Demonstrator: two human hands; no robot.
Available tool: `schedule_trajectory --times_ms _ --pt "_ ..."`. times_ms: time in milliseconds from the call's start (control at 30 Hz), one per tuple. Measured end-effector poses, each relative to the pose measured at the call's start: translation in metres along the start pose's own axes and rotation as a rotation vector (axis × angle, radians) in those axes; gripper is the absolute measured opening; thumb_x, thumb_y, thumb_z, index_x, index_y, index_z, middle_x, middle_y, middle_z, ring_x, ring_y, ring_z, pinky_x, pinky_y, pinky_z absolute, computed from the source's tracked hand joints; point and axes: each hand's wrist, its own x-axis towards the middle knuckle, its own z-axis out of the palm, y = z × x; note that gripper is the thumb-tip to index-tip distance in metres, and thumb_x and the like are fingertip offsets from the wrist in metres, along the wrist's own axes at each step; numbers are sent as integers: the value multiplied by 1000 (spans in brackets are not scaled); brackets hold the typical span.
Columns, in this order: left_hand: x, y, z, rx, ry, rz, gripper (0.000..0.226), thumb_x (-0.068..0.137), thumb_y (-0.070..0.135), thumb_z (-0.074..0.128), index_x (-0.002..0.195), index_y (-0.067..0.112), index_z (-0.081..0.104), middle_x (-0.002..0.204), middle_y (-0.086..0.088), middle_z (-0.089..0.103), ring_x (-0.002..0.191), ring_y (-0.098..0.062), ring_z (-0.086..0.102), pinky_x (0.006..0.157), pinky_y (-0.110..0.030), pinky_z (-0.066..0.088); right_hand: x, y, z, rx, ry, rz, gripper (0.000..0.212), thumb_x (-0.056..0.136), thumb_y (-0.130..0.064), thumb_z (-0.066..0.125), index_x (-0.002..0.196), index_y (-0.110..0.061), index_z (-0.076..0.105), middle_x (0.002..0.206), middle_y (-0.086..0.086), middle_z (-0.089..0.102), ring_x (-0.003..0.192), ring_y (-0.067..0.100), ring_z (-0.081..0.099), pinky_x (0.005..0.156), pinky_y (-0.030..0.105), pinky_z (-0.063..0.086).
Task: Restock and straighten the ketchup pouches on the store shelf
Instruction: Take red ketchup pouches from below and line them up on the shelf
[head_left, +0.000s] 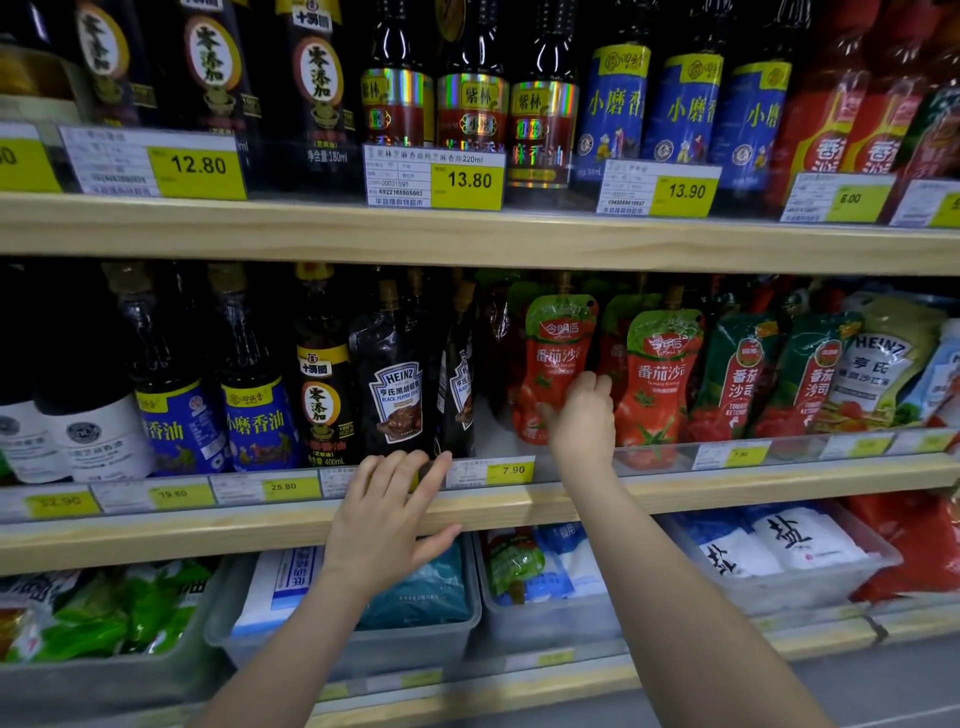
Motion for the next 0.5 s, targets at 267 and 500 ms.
schedule_trajectory --times_ms 267,500 --pt "2 2 -7 -50 -75 -32 68 88 62 28 135 14 40 113 -12 61 109 -28 43 99 -44 28 -22 14 -27 134 -96 -157 44 82 -22 67 113 -1 45 121 17 46 108 32 50 88 43 47" --pt "-11 30 -17 -252 11 -8 58 88 52 41 134 17 41 134 -7 44 124 -24 40 110 -47 22 -54 104 -80 -30 -120 -352 38 87 -28 60 119 -8 50 130 8 48 119 23 45 99 33 39"
